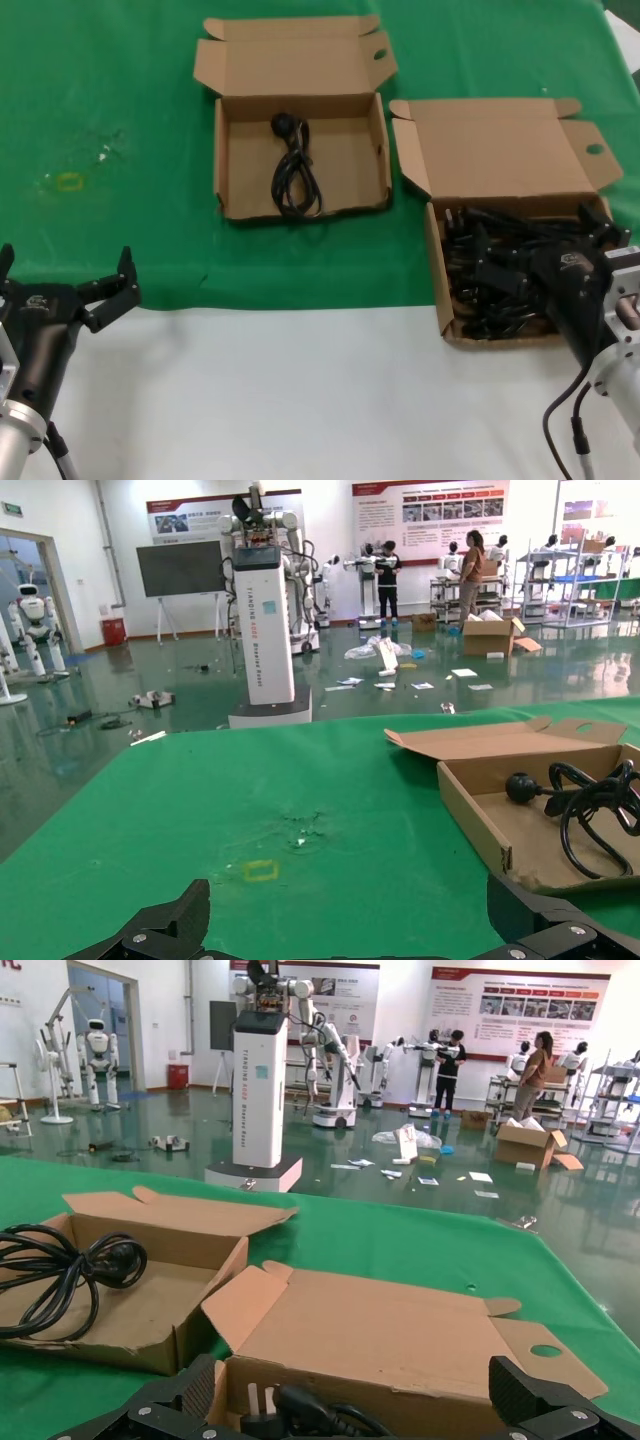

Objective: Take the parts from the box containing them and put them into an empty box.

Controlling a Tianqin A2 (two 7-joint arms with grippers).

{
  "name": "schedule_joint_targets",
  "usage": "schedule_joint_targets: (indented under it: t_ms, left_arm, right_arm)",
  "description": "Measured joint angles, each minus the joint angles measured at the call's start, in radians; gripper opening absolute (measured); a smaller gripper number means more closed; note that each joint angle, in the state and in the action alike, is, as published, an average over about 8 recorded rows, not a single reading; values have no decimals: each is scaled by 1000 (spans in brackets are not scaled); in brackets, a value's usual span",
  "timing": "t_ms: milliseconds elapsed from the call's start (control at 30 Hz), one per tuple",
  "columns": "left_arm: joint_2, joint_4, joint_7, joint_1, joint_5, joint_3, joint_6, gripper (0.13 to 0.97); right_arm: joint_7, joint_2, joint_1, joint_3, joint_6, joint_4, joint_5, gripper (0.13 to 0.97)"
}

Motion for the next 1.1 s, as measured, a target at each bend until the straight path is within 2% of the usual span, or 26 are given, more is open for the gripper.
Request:
schedule_joint_targets:
  t_ms: [1100]
  left_arm:
    - [0,0,0,0,0,0,0,966]
  right_arm:
    - [0,0,0,0,0,0,0,966]
